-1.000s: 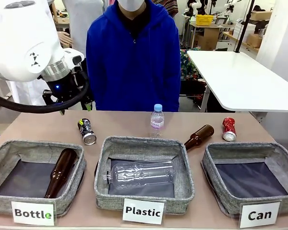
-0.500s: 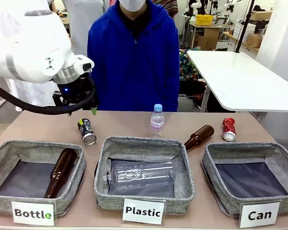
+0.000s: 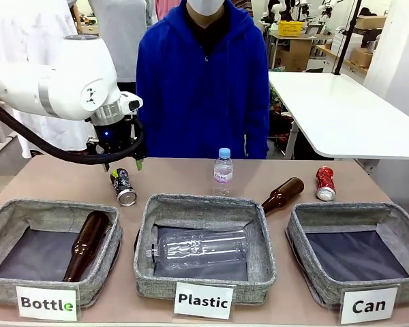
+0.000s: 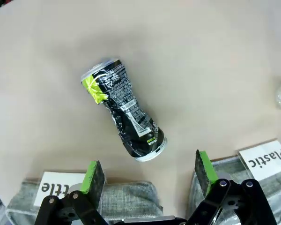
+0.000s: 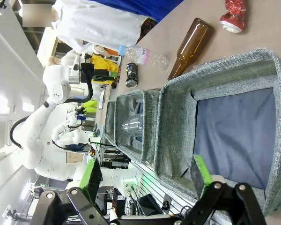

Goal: Sort the can waste into the basket.
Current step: Pick up the can waste from the table and place it in the right Fabric basket.

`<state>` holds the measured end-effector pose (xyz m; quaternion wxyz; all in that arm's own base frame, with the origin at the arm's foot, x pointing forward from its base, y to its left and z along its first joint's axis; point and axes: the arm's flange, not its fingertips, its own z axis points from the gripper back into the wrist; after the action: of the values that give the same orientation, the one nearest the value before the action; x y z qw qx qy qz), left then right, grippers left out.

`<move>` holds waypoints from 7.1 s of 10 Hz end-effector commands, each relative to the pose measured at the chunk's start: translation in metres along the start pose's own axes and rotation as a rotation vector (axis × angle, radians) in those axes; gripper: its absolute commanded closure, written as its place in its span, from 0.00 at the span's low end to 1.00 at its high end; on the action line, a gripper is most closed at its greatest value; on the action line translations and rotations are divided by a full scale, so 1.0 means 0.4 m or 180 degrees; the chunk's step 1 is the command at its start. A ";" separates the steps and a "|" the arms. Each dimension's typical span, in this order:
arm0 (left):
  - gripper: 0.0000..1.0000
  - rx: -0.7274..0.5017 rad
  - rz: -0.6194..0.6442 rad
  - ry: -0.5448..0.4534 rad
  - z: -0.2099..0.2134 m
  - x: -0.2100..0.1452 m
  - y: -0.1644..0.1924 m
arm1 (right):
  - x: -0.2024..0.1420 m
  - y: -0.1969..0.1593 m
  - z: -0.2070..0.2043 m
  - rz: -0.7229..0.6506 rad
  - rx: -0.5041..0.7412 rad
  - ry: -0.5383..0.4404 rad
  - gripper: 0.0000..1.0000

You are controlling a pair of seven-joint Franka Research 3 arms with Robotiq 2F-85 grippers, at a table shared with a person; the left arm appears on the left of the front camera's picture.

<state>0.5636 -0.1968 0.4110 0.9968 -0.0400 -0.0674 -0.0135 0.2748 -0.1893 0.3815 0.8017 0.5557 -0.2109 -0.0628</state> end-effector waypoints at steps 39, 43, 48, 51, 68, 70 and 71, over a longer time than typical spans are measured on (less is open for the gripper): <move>1.00 -0.1607 -0.1080 -0.1016 0.612 -0.594 0.937 | 0.007 0.000 -0.001 0.0078 0.0062 -0.0056 0.00; 1.00 -0.1674 -0.0941 -0.1066 0.573 -0.612 0.887 | 0.007 0.000 -0.001 0.0078 0.0062 -0.0056 0.00; 1.00 -0.1946 -0.1094 -0.0922 0.560 -0.564 0.752 | 0.007 0.000 -0.001 0.0078 0.0062 -0.0056 0.00; 1.00 -0.2046 -0.1947 -0.0798 0.487 -0.525 0.459 | 0.007 0.000 -0.001 0.0078 0.0062 -0.0056 0.00; 0.59 -0.1453 -0.4798 -0.1877 0.420 -0.460 -0.519 | -0.089 0.112 0.187 0.0192 -0.0691 0.0256 0.00; 0.59 -0.1663 -0.5180 -0.2005 0.385 -0.469 -0.759 | -0.127 0.132 0.358 0.0149 -0.0641 -0.0192 0.00; 0.59 -0.1704 -0.5344 -0.1952 0.362 -0.478 -0.875 | -0.139 0.128 0.418 0.0090 -0.0618 -0.0339 0.00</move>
<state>0.3134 -0.5050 0.5571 0.5782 -0.2111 -0.3352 -0.7132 0.1503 -0.2773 0.4583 0.8507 0.4565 -0.2480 -0.0801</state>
